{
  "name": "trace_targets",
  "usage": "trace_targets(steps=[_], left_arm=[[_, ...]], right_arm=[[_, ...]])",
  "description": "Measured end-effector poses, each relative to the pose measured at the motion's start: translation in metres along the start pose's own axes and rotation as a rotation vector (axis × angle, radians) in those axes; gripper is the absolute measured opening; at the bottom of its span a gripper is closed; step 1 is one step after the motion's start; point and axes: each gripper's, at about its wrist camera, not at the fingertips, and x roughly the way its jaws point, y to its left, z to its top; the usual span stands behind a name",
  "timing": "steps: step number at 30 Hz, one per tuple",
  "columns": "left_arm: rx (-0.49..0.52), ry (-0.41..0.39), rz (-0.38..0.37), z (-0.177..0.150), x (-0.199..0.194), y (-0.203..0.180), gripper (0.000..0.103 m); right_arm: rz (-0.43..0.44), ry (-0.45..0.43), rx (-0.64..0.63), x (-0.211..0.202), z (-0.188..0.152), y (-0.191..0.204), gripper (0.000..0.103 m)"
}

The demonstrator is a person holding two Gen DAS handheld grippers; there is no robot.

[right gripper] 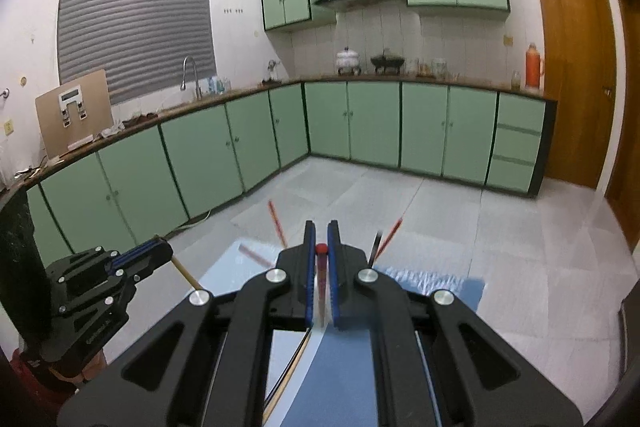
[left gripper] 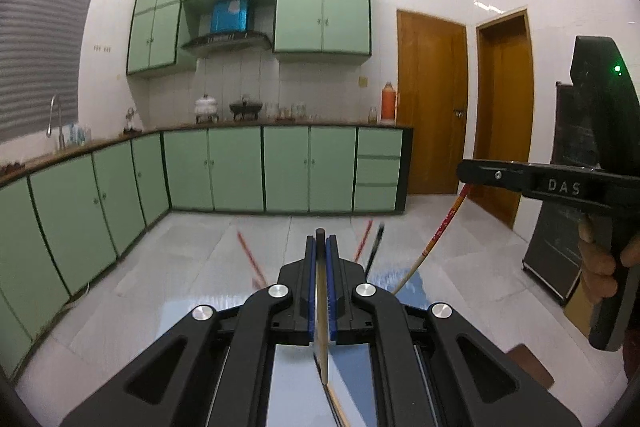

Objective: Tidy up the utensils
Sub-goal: 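Lift both chopsticks and carry them over the white utensil holder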

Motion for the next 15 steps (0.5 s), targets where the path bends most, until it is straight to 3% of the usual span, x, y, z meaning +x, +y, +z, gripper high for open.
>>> trace_targets(steps=[9,15], left_arm=[[0.0,-0.097,0.03,0.054,0.045,0.006,0.004],[0.003,-0.076,0.062,0.052,0.092,0.012,0.004]], right_arm=[[-0.04,-0.014,0.002,0.037,0.038,-0.019,0.005],[-0.069,0.02,0.002,0.081,0.031,-0.029,0.005]])
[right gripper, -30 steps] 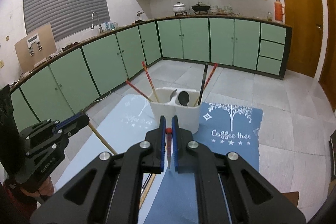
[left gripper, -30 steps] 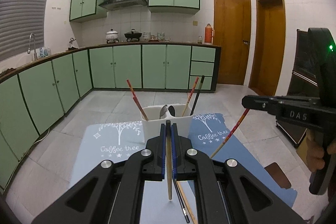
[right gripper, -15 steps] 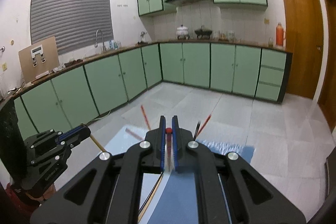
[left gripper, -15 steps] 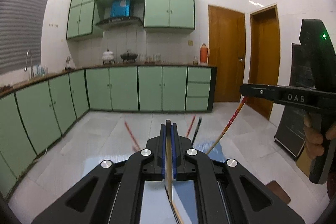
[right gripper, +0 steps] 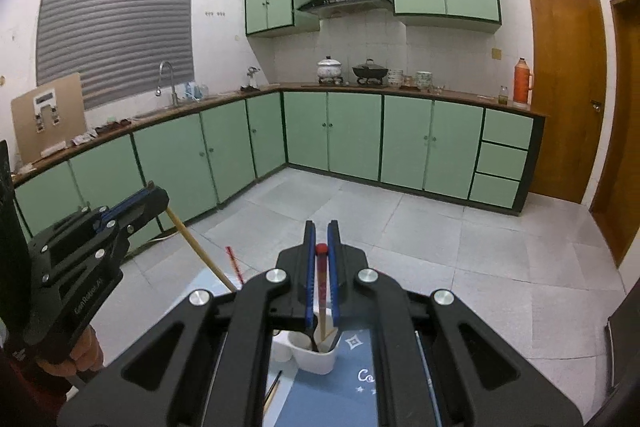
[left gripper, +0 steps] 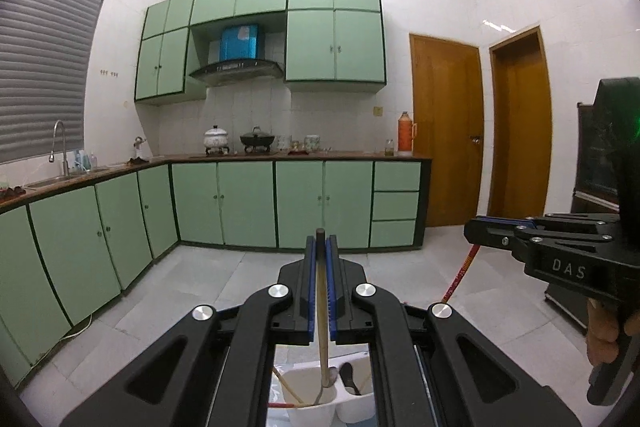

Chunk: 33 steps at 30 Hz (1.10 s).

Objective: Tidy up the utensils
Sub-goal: 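Lift both chopsticks and carry them over the white utensil holder, then drop both chopsticks into the holder and open both tools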

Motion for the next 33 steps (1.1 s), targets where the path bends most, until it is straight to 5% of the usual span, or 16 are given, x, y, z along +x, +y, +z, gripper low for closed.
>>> trace_targets(steps=[16,26,33], left_arm=[[-0.029,0.198,0.021,-0.065,0.073,0.017,0.005],[-0.065,0.12,0.031,-0.057,0.017,0.028,0.04],[-0.067,0.091,0.037,-0.075,-0.041,0.022,0.06]], right_arm=[[0.022,0.127,0.018,0.072,-0.049,0.002,0.009],[-0.037,-0.005,0.055,0.011,-0.056,-0.013,0.048],[-0.056,-0.062,0.083,-0.04,-0.093,-0.016,0.073]])
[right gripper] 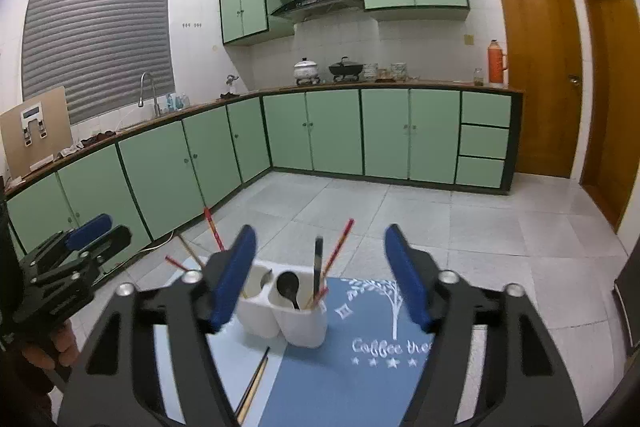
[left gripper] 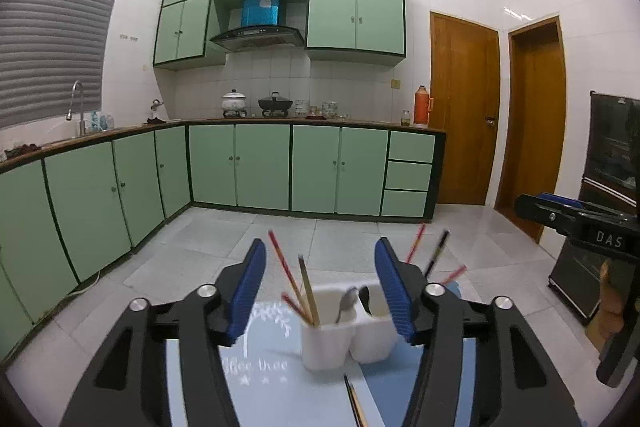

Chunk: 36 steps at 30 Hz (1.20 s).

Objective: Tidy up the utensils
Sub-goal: 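Drop both chopsticks into the holder and open both tools, then move both tools back toward the remaining black and wooden chopsticks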

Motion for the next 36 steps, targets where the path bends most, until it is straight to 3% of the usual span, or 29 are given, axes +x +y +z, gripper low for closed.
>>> trace_targets(steps=[3,12,22,25,36], left_arm=[[0.001,0.012,0.002,-0.018,-0.018,-0.004,0.067],[-0.041,0.079,0.011,-0.078,-0.054,-0.009,0.081],[-0.08,0.16,0.035,-0.135,-0.071,-0.001,0.09],[-0.068,0.165,0.047,-0.147,-0.075,-0.005,0.095],[-0.06,0.195,0.085,-0.172,-0.082,0.004,0.097]], right_arm=[[0.0,-0.002,0.017,-0.016,-0.022,0.003,0.084],[-0.027,0.011,0.04,-0.047,-0.088,0.02,0.094],[-0.066,0.035,0.06,-0.058,-0.147,0.038,0.096],[-0.077,0.047,0.047,-0.056,-0.157,0.044,0.096],[-0.086,0.097,0.063,-0.049,-0.187,0.056,0.096]])
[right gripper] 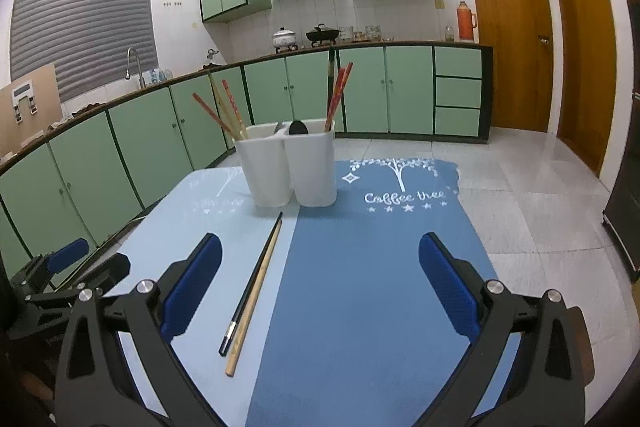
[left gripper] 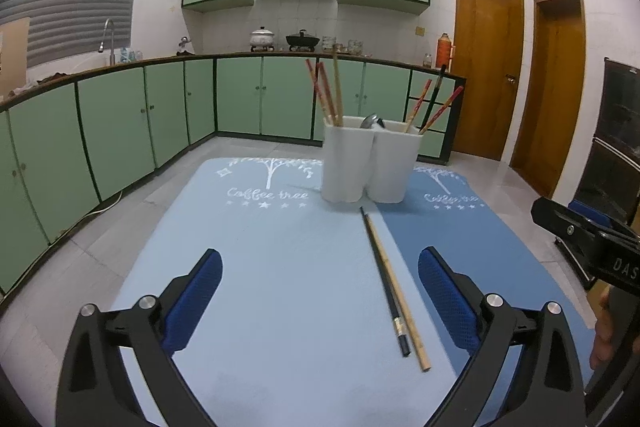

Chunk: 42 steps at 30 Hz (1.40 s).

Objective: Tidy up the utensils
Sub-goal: 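Move both tools back toward the remaining black and wooden chopsticks, then close the right tool on the wooden chopstick while the left tool closes on the black one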

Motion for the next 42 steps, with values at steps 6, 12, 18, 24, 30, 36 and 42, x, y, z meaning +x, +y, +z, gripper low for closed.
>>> trace_targets(steps=[6,12,18,24,30,36,42], left_arm=[[-0.011,0.031,0.035,-0.015,0.0,0.013,0.097],[-0.019,0.056,0.063,-0.026,0.0,0.023,0.097],[-0.025,0.061,0.088,-0.031,-0.001,0.033,0.097],[-0.045,0.065,0.096,-0.032,0.001,0.04,0.097],[-0.05,0.064,0.094,-0.033,0.002,0.04,0.097],[-0.056,0.065,0.097,-0.032,0.003,0.042,0.097],[-0.045,0.072,0.092,-0.033,0.004,0.038,0.097]], right_arm=[[-0.002,0.074,-0.002,0.011,-0.031,0.013,0.096],[-0.024,0.122,-0.03,0.02,-0.063,0.035,0.095],[-0.032,0.17,-0.058,0.027,-0.084,0.057,0.079],[-0.03,0.212,-0.103,0.031,-0.095,0.07,0.066],[-0.02,0.265,-0.106,0.04,-0.1,0.07,0.044],[0.01,0.282,-0.113,0.042,-0.101,0.072,0.029],[0.012,0.289,-0.113,0.044,-0.099,0.074,0.031]])
